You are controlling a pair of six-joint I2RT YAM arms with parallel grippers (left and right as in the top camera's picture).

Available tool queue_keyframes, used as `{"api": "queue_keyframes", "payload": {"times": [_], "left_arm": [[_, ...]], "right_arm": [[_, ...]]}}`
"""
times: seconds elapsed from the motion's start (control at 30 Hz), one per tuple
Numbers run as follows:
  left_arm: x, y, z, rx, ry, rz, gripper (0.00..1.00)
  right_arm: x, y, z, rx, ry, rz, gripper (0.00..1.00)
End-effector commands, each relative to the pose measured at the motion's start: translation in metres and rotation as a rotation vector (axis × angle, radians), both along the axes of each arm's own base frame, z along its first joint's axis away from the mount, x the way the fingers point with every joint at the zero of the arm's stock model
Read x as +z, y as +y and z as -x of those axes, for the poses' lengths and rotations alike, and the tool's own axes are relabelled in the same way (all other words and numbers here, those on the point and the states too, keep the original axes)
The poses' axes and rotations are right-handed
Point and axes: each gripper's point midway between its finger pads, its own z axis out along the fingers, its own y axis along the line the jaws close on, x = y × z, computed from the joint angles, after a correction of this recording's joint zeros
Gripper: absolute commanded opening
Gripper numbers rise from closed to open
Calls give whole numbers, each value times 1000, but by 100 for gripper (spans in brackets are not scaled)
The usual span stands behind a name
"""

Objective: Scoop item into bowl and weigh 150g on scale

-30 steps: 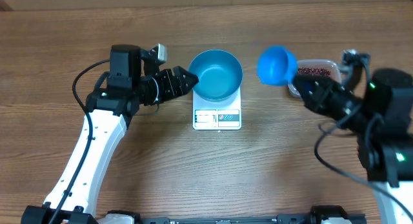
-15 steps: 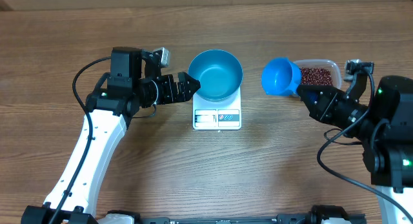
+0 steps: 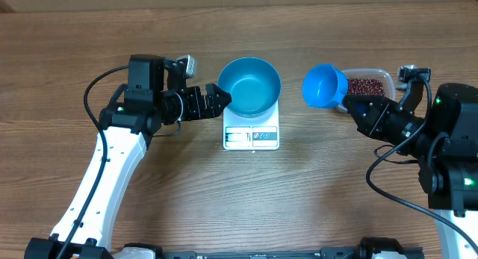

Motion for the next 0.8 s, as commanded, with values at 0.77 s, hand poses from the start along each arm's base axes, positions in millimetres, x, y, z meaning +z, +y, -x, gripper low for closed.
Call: {"api": "queue_keyframes", "payload": {"times": [0.77], "left_arm": [[9,1,-1,-14,-45,-14,100]], "right_arm": [[4,-1,6,6,8,5,4]]}}
